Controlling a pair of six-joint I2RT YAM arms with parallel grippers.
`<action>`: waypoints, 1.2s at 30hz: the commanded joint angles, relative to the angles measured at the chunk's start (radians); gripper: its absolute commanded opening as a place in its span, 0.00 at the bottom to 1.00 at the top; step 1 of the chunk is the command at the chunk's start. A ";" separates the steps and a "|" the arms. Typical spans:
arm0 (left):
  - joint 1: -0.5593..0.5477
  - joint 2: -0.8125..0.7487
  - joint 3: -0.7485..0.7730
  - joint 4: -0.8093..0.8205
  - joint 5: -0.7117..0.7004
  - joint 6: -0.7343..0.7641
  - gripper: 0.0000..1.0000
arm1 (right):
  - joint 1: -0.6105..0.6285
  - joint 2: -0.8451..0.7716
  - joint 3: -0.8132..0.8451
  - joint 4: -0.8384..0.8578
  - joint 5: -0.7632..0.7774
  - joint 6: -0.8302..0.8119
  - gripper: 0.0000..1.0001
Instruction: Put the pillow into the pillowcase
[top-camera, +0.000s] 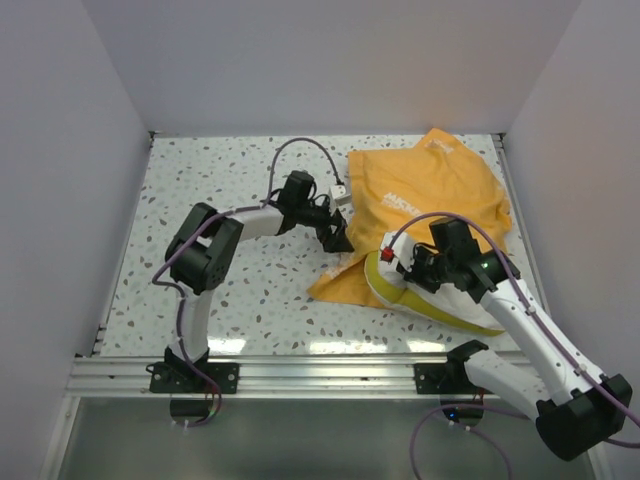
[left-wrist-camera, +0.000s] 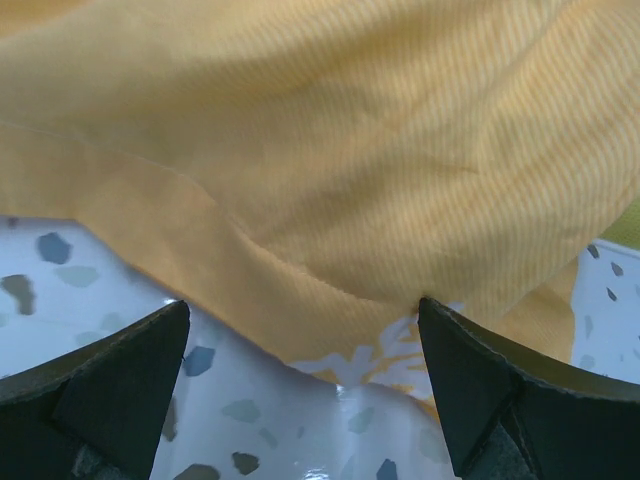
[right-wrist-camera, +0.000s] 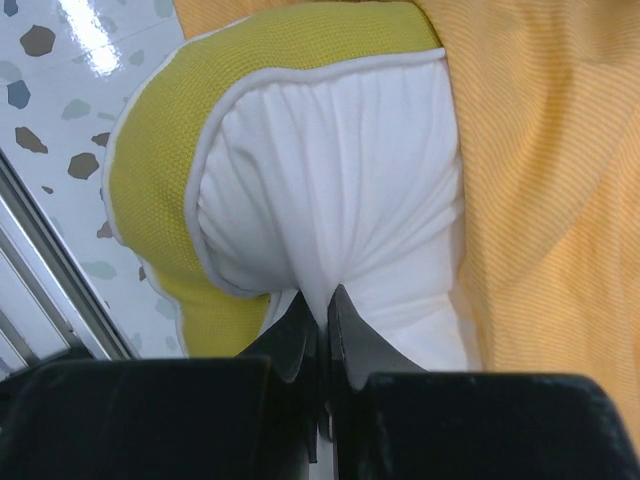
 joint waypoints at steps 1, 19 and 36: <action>-0.028 0.013 0.014 -0.017 0.149 0.111 1.00 | -0.001 -0.014 0.082 0.006 -0.022 0.029 0.00; -0.094 -0.233 -0.125 -0.117 0.263 -0.005 0.00 | -0.001 0.064 0.046 0.190 0.037 0.087 0.00; -0.170 -0.318 -0.399 0.285 -0.417 0.048 1.00 | -0.004 0.006 0.126 0.105 -0.029 0.111 0.00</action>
